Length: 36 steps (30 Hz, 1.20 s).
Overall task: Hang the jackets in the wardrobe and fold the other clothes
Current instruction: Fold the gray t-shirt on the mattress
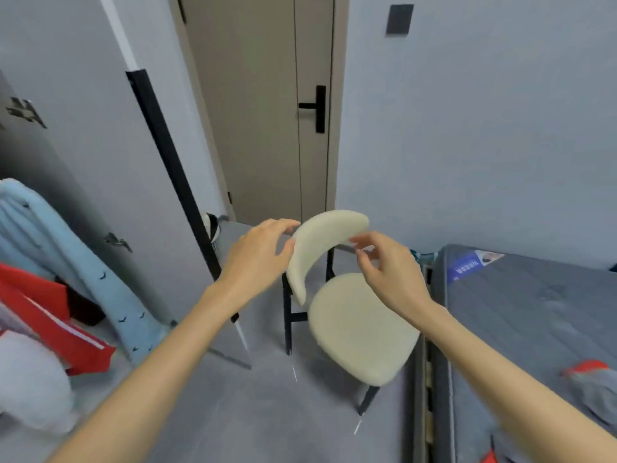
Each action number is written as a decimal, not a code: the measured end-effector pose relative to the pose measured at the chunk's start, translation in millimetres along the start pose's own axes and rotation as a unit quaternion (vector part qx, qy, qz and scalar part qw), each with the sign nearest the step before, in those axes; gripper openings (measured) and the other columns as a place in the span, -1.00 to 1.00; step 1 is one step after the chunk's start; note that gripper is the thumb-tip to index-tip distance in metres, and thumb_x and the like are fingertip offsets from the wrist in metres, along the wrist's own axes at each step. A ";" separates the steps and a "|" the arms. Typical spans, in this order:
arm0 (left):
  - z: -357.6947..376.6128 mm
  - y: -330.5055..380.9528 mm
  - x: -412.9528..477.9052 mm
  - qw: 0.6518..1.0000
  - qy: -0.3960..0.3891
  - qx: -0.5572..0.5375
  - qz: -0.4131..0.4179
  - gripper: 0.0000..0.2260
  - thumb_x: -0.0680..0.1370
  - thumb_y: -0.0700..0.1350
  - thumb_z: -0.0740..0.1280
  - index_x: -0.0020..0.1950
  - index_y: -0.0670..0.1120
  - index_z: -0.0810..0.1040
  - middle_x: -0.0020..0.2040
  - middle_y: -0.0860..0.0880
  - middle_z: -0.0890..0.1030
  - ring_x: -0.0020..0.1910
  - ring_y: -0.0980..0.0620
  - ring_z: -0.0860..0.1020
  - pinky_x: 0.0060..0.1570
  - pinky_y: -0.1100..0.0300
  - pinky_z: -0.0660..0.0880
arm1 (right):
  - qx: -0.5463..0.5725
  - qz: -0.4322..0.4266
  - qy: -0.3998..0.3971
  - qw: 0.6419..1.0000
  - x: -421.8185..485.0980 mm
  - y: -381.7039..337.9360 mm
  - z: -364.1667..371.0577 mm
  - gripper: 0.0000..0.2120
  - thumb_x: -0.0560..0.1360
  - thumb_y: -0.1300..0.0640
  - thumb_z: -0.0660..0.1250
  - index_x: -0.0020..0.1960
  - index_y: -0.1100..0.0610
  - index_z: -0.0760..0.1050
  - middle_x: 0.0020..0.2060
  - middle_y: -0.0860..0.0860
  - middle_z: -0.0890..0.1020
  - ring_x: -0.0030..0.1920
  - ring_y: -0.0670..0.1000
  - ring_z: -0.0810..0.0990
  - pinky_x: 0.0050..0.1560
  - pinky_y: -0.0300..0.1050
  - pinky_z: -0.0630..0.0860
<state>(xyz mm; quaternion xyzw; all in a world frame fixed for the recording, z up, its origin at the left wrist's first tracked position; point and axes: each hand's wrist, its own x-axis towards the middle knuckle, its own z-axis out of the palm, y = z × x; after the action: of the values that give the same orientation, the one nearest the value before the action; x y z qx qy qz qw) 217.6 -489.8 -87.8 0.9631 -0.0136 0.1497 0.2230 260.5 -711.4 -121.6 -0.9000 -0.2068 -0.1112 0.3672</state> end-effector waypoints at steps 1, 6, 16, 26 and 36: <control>17.8 14.3 0.3 1.000 -0.020 -0.003 0.010 -0.69 0.63 -0.02 0.17 0.37 0.10 0.41 0.26 0.13 0.51 0.18 0.08 0.50 0.05 0.05 0.49 | -0.007 0.012 0.003 1.000 -12.9 18.5 -9.1 -0.77 0.57 0.11 0.20 0.19 -0.04 0.50 0.06 -0.16 0.61 -0.06 -0.15 0.52 -0.13 -0.16 0.45; 95.1 79.2 1.0 0.993 -0.101 -0.034 0.052 -0.69 0.62 -0.03 0.18 0.37 0.07 0.42 0.29 0.10 0.50 0.22 0.06 0.48 0.06 0.12 0.45 | -0.029 0.121 0.019 0.992 -78.2 98.1 -45.2 -0.79 0.55 0.10 0.22 0.15 -0.08 0.50 -0.02 -0.19 0.60 -0.13 -0.14 0.53 -0.14 -0.14 0.46; 231.9 162.4 7.5 0.949 -0.269 -0.049 0.154 -0.68 0.60 -0.06 0.19 0.36 0.05 0.44 0.24 0.07 0.54 0.16 0.02 0.52 0.15 0.01 0.46 | -0.027 0.351 0.056 0.934 -196.5 206.3 -69.9 -0.77 0.52 0.20 0.24 0.13 0.02 0.55 0.04 -0.09 0.63 -0.09 -0.03 0.58 -0.03 -0.11 0.47; 371.3 204.8 -3.8 0.868 -0.443 -0.057 0.217 -0.69 0.56 -0.10 0.23 0.31 0.03 0.48 0.17 0.06 0.58 0.05 0.02 0.54 0.09 0.12 0.46 | 0.002 0.553 0.066 0.830 -292.9 278.6 -49.2 -0.75 0.50 0.26 0.27 0.16 0.16 0.55 0.13 0.10 0.60 0.13 0.07 0.56 0.18 -0.07 0.43; 523.1 239.5 -45.7 0.805 -0.570 -0.061 0.153 -0.65 0.58 -0.13 0.21 0.37 -0.07 0.42 0.25 -0.05 0.55 0.19 -0.07 0.50 0.15 0.14 0.38 | 0.031 0.639 0.035 0.768 -351.0 381.1 -30.3 -0.69 0.50 0.30 0.25 0.23 0.21 0.50 0.18 0.14 0.56 0.21 0.12 0.51 0.18 -0.14 0.35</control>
<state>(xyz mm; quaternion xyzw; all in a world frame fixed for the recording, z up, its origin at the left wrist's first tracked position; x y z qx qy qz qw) 299.4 -934.1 -446.9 0.8448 -0.2949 -0.3952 0.2076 119.7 -1080.6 -458.2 -0.8077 0.4257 0.1237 0.3886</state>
